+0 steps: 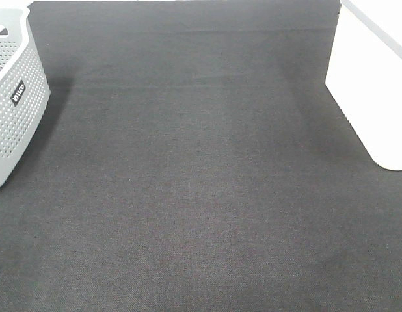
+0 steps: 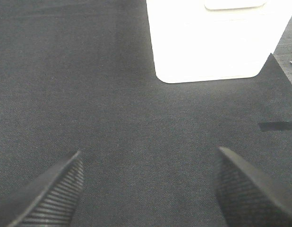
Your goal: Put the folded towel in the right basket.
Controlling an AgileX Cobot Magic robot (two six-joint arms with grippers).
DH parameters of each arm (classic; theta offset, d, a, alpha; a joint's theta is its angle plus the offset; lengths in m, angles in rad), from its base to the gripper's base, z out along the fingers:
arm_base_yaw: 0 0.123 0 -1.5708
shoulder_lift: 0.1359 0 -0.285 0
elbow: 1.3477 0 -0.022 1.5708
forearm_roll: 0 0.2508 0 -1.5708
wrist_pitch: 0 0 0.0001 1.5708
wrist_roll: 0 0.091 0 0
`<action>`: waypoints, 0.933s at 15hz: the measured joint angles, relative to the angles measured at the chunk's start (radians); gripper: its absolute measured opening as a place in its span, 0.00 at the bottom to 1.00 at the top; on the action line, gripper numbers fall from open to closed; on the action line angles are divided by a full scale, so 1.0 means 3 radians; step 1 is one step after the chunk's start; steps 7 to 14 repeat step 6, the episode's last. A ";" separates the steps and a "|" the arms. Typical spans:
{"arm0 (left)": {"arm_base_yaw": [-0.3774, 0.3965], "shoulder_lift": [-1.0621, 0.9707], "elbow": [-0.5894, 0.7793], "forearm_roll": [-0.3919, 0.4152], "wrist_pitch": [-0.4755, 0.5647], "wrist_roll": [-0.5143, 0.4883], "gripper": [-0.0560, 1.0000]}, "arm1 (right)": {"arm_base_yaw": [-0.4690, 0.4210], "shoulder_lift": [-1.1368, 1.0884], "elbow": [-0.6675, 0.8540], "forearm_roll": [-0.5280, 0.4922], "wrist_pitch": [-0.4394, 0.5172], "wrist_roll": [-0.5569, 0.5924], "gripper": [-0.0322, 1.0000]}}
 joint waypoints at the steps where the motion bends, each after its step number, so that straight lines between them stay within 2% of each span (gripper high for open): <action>1: 0.0000 0.0000 0.0000 0.0000 0.0000 0.0000 0.88 | 0.0000 0.0000 0.0000 0.0000 0.0000 0.0000 0.73; 14: 0.0000 0.0000 0.0000 0.0000 0.0000 0.0000 0.88 | 0.0000 0.0000 0.0000 0.0000 0.0000 0.0000 0.73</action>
